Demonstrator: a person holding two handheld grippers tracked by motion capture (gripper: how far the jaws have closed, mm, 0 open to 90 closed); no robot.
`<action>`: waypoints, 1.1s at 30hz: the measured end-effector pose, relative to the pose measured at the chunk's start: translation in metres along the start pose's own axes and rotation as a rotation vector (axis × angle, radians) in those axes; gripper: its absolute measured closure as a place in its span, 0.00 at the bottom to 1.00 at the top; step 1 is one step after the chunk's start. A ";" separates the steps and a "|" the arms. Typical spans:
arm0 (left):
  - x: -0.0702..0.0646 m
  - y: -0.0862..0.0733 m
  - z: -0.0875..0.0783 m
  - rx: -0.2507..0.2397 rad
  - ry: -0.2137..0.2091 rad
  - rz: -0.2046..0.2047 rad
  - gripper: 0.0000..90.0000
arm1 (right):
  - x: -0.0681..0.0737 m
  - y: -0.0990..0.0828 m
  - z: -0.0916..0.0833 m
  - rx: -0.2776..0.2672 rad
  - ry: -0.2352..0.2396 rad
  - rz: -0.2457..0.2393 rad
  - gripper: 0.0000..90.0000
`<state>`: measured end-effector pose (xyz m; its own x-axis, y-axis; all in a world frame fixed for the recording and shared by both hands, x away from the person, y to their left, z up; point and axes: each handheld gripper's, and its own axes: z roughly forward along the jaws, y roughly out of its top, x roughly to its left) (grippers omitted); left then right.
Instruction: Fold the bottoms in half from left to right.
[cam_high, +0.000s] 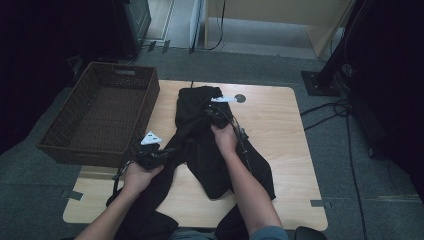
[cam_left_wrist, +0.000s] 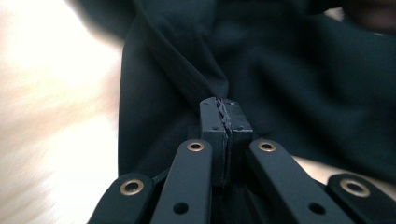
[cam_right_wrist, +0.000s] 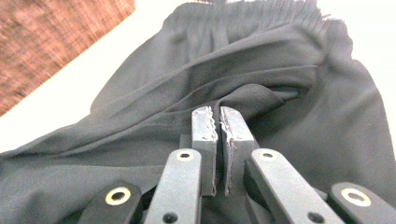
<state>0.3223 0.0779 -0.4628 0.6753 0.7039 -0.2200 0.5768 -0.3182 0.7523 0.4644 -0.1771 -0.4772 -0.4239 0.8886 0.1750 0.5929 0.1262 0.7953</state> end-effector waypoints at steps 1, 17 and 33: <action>-0.007 0.006 -0.005 -0.023 -0.015 0.017 1.00 | -0.002 0.006 -0.006 -0.017 0.014 -0.008 0.95; -0.002 0.035 0.025 0.038 -0.059 -0.019 0.72 | -0.037 0.001 -0.042 0.011 -0.103 -0.020 0.73; 0.067 0.058 0.098 0.084 0.079 -0.146 0.61 | 0.009 -0.050 -0.076 0.017 0.074 0.001 0.54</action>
<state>0.4457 0.0441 -0.4947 0.5455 0.7931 -0.2709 0.7045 -0.2588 0.6609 0.3786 -0.2085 -0.4715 -0.4727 0.8537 0.2186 0.6044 0.1335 0.7854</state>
